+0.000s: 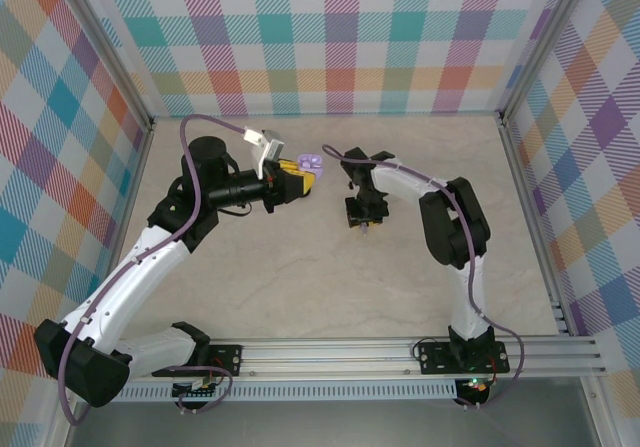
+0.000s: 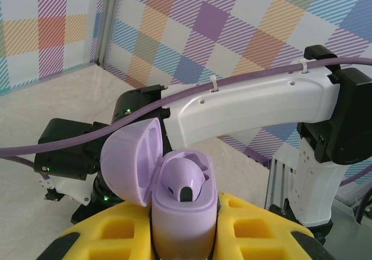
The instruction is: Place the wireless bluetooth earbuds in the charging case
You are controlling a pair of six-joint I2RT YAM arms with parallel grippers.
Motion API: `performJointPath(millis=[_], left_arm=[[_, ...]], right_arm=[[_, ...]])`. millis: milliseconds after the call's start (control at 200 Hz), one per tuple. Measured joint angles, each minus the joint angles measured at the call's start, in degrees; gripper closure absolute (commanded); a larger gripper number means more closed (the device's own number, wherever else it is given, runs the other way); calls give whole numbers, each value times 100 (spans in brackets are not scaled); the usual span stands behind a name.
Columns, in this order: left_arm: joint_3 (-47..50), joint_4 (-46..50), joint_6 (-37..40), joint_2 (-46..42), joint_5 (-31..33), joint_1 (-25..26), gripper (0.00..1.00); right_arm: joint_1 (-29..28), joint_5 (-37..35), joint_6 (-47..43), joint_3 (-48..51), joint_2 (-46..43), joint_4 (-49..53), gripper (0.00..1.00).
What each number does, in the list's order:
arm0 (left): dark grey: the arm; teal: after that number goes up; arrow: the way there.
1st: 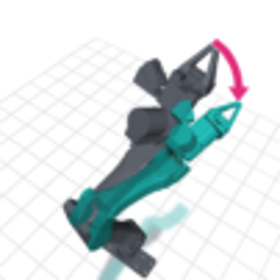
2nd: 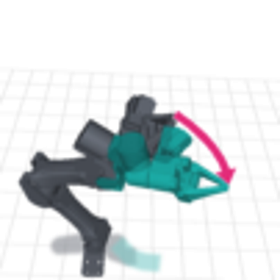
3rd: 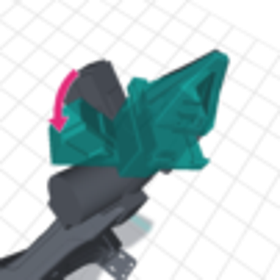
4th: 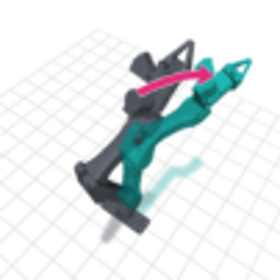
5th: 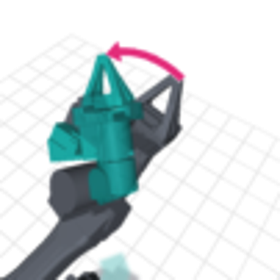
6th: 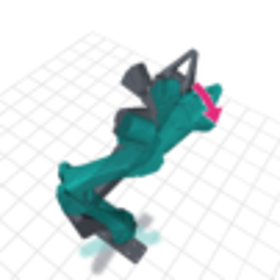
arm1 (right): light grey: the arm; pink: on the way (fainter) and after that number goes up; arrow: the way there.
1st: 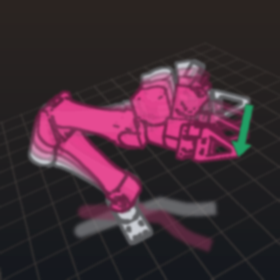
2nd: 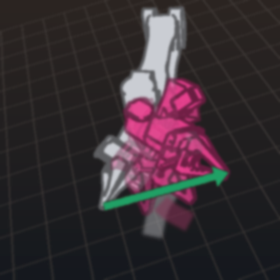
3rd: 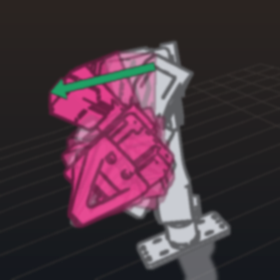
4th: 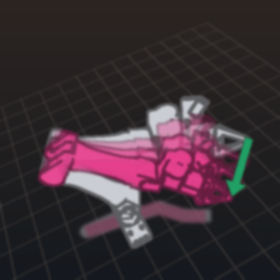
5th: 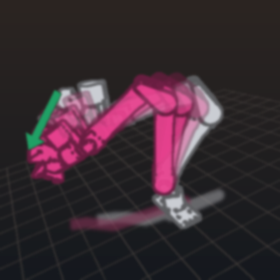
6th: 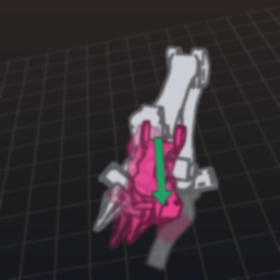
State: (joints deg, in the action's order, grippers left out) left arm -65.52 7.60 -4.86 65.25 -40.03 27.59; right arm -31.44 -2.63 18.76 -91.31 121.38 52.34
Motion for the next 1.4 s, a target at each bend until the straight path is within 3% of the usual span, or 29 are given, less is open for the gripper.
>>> performJointPath(millis=[560, 925, 1400], left_arm=[[0, 2, 0, 0, 0, 0, 88], [0, 9, 2, 0, 0, 0, 88], [0, 68, 2, 33, 24, 0, 88]], right_arm=[[-61, -291, 24, -107, 160, 195, 67], [-125, -402, 219, -116, 155, 188, 79], [39, -920, 459, 796, -605, -350, 79]])
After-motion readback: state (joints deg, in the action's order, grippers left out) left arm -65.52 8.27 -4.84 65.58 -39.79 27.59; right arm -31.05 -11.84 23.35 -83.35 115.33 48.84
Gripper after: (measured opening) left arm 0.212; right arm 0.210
